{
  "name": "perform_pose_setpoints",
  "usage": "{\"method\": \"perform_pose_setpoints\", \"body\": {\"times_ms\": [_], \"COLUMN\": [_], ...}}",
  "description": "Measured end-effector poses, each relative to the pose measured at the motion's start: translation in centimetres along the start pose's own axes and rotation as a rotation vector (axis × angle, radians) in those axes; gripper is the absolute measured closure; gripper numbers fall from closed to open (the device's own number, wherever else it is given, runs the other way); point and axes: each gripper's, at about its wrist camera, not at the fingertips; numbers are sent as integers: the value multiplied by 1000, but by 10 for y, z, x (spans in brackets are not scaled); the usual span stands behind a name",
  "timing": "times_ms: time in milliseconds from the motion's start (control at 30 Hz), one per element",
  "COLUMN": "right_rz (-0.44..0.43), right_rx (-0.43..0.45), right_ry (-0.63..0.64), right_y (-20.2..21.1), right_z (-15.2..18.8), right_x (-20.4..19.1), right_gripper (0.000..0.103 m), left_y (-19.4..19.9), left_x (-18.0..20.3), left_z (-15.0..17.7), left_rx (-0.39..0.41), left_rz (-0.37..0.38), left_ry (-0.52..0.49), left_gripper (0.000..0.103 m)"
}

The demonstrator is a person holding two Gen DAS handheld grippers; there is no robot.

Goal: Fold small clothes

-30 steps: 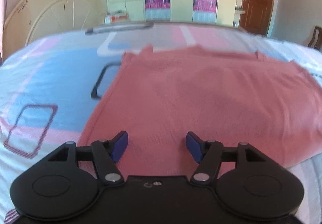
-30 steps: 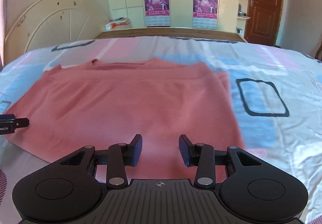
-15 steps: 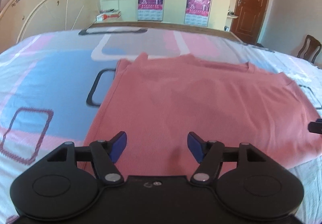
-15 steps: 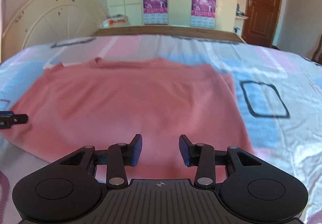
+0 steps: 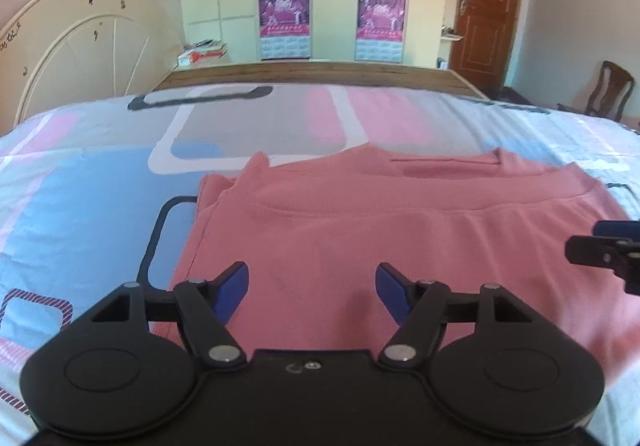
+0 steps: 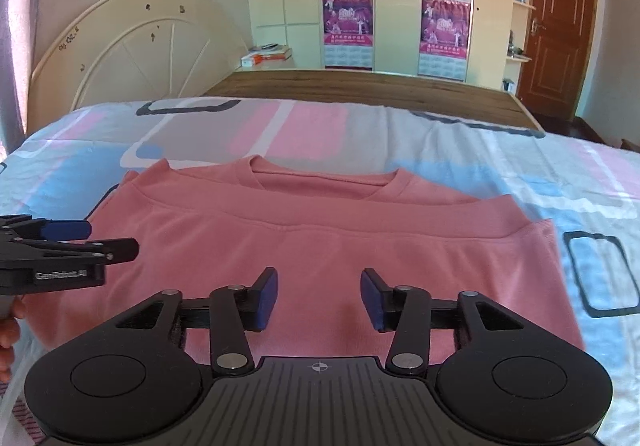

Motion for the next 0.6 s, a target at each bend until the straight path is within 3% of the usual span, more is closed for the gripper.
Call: {"method": "perform_pose_setpoints", "body": {"times_ms": [167, 300, 533, 600], "right_rz": [24, 53, 55, 62], "right_rx": [-18, -87, -23, -44], "right_ry": [-3, 9, -1, 5], "right_y": [-16, -37, -29, -36], "right_z": [9, 25, 16, 17], "right_x": [-1, 4, 1, -1], "right_gripper": [55, 55, 55, 55], "left_y": [-24, -24, -20, -25], "left_x": [-12, -16, -16, -14], "left_z": [13, 15, 5, 3], "left_rx": [-69, -62, -53, -49], "left_rz": [-34, -23, -23, -33], "left_ry": [-1, -10, 21, 6], "left_gripper": [34, 32, 33, 31]}}
Point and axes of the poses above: each gripper's, at about its wrist camera, not at the fingertips, and y roughly against the way its jaws point, x to its right, z to its underside, and after that the axes turned 7 degrees about x, right-handed
